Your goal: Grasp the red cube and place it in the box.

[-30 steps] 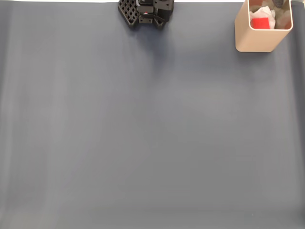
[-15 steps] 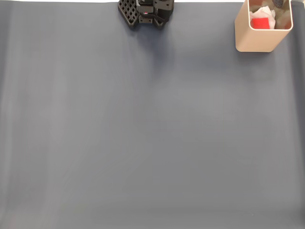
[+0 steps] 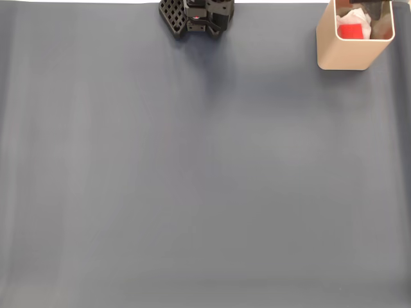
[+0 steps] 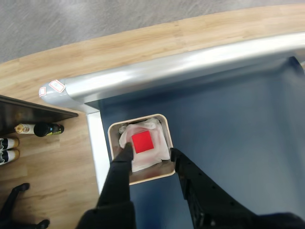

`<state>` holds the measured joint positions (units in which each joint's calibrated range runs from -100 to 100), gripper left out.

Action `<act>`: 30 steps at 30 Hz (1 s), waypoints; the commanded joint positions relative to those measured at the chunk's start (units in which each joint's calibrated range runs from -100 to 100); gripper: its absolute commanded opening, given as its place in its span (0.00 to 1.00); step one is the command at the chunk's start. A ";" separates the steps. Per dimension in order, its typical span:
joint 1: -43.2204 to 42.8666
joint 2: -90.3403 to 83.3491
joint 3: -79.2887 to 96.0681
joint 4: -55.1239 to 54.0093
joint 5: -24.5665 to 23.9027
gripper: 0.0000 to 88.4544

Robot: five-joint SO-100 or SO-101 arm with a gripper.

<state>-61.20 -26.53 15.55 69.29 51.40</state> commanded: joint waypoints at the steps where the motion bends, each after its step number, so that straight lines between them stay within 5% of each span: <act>1: 2.18 -3.37 -0.68 -0.60 -0.39 0.05; 10: 10.14 -6.40 -0.22 -0.60 -1.95 0.00; 30: 43.09 -12.98 8.54 -4.87 0.98 0.00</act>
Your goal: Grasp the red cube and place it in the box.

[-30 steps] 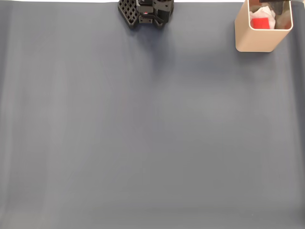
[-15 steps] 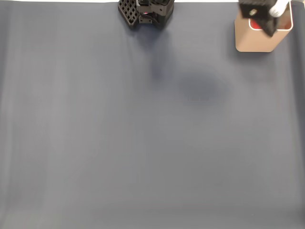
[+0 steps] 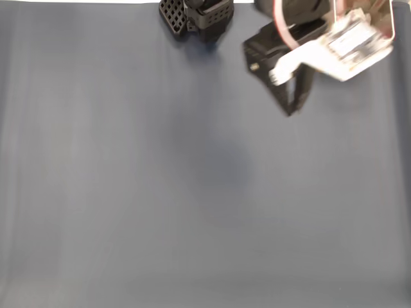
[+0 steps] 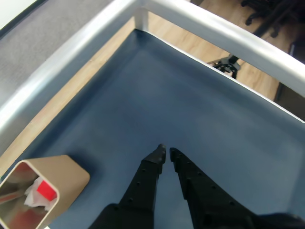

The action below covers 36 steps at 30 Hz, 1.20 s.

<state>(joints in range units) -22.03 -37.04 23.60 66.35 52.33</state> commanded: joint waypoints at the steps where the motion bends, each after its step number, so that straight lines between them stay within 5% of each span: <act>1: 5.13 -2.91 1.31 -2.25 -0.05 0.00; 15: 20.26 -13.74 18.01 -7.58 0.83 0.00; 36: 27.36 -41.82 53.41 -11.68 2.34 0.00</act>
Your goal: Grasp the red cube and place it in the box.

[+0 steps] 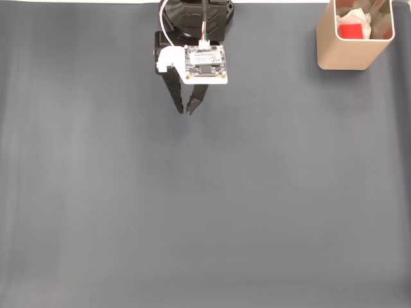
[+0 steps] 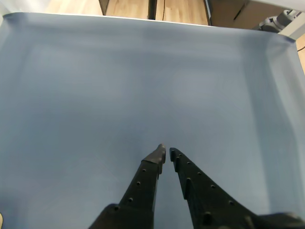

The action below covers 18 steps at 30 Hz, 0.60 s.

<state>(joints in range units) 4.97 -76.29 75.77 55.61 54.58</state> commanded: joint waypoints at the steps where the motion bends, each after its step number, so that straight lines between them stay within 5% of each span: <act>1: 0.36 -3.34 2.33 -0.85 0.00 0.00; 18: 0.92 -16.00 19.85 2.59 -1.17 0.00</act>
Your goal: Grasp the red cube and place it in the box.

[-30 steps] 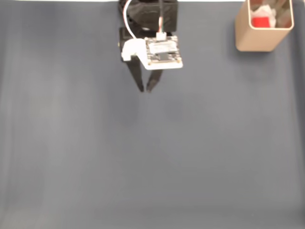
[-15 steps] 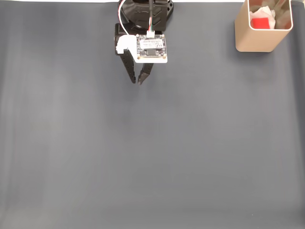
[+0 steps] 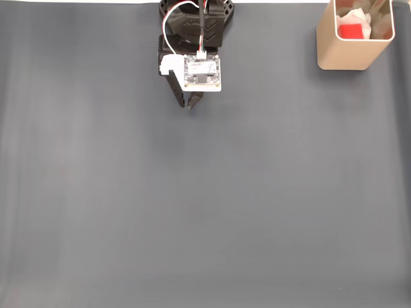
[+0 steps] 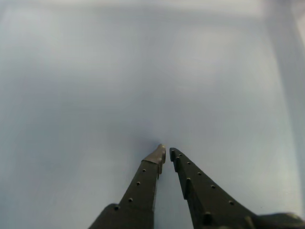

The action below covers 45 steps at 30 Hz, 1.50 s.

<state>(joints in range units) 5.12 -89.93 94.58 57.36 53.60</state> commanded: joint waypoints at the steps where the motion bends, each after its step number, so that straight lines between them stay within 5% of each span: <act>1: 0.92 -3.23 2.14 1.17 -0.20 0.00; 21: -3.13 -9.99 5.24 15.67 -3.37 0.00; 45: -3.91 -9.99 5.24 18.54 -4.15 0.01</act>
<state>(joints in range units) 1.56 -100.00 99.01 74.78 50.09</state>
